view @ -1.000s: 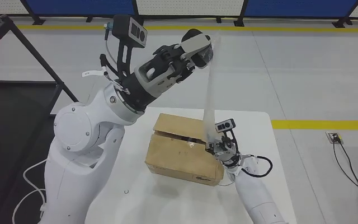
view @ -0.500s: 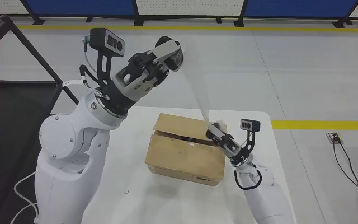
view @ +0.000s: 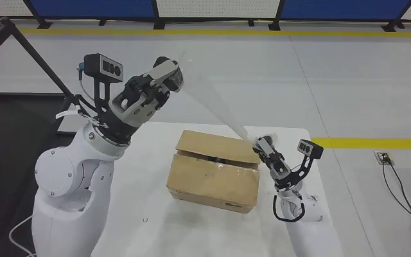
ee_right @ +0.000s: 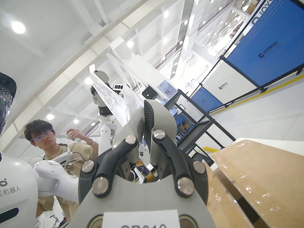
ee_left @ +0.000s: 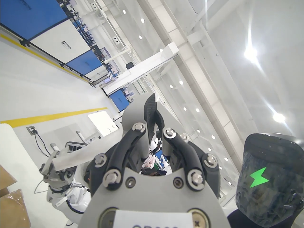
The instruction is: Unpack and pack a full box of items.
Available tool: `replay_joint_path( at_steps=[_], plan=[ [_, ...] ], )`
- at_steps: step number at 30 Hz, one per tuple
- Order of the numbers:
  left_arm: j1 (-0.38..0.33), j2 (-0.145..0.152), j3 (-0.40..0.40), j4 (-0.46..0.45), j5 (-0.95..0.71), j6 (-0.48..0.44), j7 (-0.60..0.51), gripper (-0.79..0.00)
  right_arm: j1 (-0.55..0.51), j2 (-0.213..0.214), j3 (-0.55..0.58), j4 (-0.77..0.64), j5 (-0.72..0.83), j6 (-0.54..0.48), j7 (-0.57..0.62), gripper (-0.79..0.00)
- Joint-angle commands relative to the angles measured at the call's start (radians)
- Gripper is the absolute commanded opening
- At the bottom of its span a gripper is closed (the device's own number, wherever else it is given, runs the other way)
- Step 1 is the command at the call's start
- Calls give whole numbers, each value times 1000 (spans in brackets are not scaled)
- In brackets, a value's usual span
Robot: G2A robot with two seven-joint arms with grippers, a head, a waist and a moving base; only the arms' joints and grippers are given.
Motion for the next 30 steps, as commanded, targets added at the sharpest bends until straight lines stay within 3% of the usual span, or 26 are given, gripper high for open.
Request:
replay_joint_path(
  at_steps=[1, 11, 20, 30],
  plan=[
    [31, 3, -17, -7, 15, -8, 10, -785, -24, 1, 15, -39, -88, 12, -64, -785],
    [192, 14, -86, -34, 39, -36, 70, -785, -120, 0, 42, -190, -387, 91, -295, -785],
    [338, 21, -152, -36, 8, -2, 136, -785, -131, 3, 35, -214, -451, 142, -330, -785],
    [353, 22, -158, -45, 8, 17, 139, -785, -131, 3, 35, -214, -451, 142, -330, -785]
  ],
)
